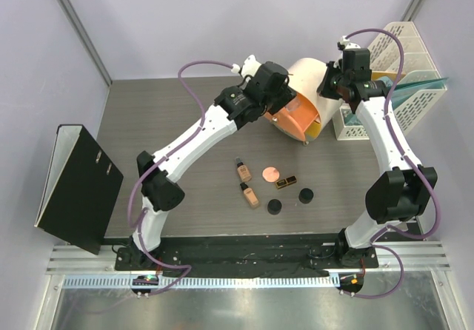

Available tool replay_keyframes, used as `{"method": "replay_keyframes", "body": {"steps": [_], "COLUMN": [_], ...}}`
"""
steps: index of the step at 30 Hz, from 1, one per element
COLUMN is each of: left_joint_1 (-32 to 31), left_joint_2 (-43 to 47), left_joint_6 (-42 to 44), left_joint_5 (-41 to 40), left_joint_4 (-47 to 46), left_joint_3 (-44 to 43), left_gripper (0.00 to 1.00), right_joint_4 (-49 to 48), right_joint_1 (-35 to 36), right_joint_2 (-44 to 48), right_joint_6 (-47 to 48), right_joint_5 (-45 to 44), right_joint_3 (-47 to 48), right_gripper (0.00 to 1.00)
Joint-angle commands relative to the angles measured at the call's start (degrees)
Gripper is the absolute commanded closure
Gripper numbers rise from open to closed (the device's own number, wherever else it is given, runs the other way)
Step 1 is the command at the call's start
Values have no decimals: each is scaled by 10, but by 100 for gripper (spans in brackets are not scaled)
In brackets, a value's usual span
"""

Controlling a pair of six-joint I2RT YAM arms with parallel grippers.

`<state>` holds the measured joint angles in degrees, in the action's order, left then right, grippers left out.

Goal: Organize the makeup

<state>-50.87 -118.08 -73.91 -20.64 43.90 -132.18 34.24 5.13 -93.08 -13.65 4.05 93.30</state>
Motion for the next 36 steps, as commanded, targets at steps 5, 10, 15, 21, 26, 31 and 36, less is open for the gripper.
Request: {"method": "replay_keyframes", "body": {"steps": [5,10,15,21,26,31,36], "left_joint_1": [6,9,15,17,19,25,29], "left_joint_2": [-7,-9,-8,-14,-14,-13,0], "left_joint_6": [-48,-36,-26,-19,-9,-1,39], "left_joint_5": [-41,-41,-11,9,10,11,23], "left_joint_4": [-51,-85,-132,-167,-183,-192,-203], "left_joint_3": [9,19,44,54,52,47,30], "left_gripper": [100,96,60,42,36,36,35], "right_joint_4": [60,60,61,60,60,60,60], "right_joint_1": [6,6,6,6,6,6,6], "right_joint_2": [-7,-7,-9,-10,-11,-15,-16], "right_joint_6": [7,7,9,10,13,13,13], "right_joint_5": [21,22,20,17,16,16,12], "right_joint_3": [-36,-39,-39,-38,-39,-36,-35], "right_gripper": [89,89,89,89,89,89,89]}}
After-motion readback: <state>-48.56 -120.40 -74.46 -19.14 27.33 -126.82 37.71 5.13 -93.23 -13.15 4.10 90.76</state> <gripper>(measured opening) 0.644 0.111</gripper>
